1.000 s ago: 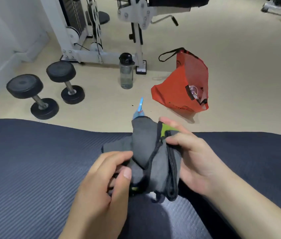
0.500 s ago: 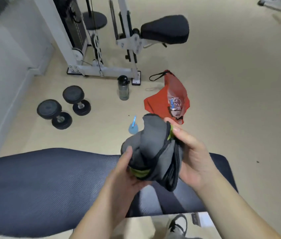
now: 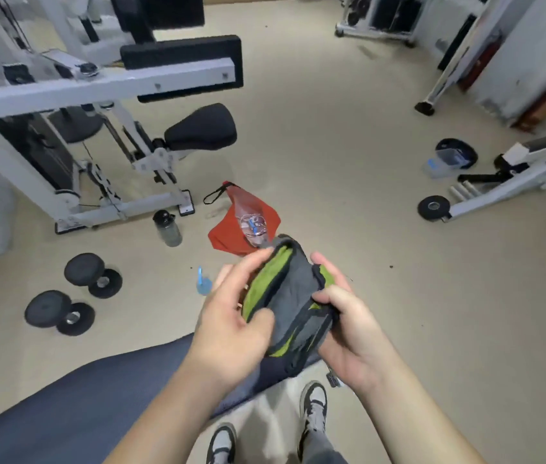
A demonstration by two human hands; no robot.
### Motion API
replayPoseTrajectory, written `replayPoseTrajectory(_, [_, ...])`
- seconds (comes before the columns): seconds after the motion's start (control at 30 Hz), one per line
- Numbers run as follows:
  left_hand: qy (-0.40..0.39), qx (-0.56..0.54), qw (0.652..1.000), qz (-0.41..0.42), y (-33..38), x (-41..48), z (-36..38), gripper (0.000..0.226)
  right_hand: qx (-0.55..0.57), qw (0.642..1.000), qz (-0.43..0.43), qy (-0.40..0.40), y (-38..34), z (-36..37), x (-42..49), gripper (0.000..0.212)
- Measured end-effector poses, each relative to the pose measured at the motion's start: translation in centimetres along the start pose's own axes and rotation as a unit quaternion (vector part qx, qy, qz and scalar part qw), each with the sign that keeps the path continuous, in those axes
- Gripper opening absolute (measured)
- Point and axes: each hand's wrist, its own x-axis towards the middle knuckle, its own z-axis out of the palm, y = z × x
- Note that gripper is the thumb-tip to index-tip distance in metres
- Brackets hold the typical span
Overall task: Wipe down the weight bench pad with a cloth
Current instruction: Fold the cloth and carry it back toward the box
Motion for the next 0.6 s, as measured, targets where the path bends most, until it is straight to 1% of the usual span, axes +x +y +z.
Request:
replayPoseTrajectory(0.07, [-0.1, 0.107, 0.987, 0.067, 0.9, -1.1, 2.2, 0.062, 0.024, 0.999, -0.029, 0.01, 0.1, -1.6, -2.6, 0.049])
replayPoseTrajectory(0.1, [-0.133, 0.13, 0.979, 0.082, 1.1, -1.7, 3.5, 0.057, 0.037, 0.998, -0.045, 0.014, 0.1, -2.6, -3.7, 0.047])
replayPoseTrajectory(0.13, [-0.15, 0.135, 0.976, 0.08, 1.5, -2.2, 4.7, 0.051, 0.056, 0.996, -0.06, 0.021, 0.1, -3.7, -4.6, 0.049])
replayPoseTrajectory(0.2, [-0.157, 0.117, 0.979, 0.05, 2.2, -3.1, 7.4, 0.038, 0.091, 0.991, -0.08, 0.058, -0.2, -5.6, -6.4, 0.054])
replayPoseTrajectory(0.27, [-0.159, 0.123, 0.979, 0.04, 2.5, -3.6, 10.5, 0.028, 0.103, 0.986, -0.103, 0.086, -1.0, -8.0, -8.2, 0.05])
replayPoseTrajectory(0.33, [-0.168, 0.152, 0.972, 0.067, 2.9, -3.6, 13.8, 0.018, 0.103, 0.983, -0.111, 0.105, -2.0, -10.9, -9.4, 0.042])
replayPoseTrajectory(0.4, [-0.181, 0.159, 0.966, 0.093, 3.4, -3.4, 17.4, 0.01, 0.096, 0.98, -0.122, 0.125, -3.6, -13.7, -10.1, 0.039])
replayPoseTrajectory(0.5, [-0.213, 0.159, 0.956, 0.126, 4.5, -3.4, 23.6, 0.013, 0.117, 0.976, -0.132, 0.129, -6.8, -18.3, -11.0, 0.048])
replayPoseTrajectory(0.53, [-0.24, 0.155, 0.949, 0.13, 5.2, -3.7, 26.1, 0.016, 0.116, 0.976, -0.13, 0.134, -8.2, -20.1, -11.3, 0.053])
replayPoseTrajectory(0.57, [-0.279, 0.159, 0.938, 0.133, 5.8, -4.0, 28.5, 0.019, 0.107, 0.976, -0.128, 0.142, -9.6, -22.0, -11.6, 0.052])
replayPoseTrajectory(0.6, [-0.318, 0.172, 0.921, 0.143, 6.5, -4.3, 31.0, 0.022, 0.1, 0.975, -0.129, 0.152, -10.9, -24.0, -12.0, 0.047])
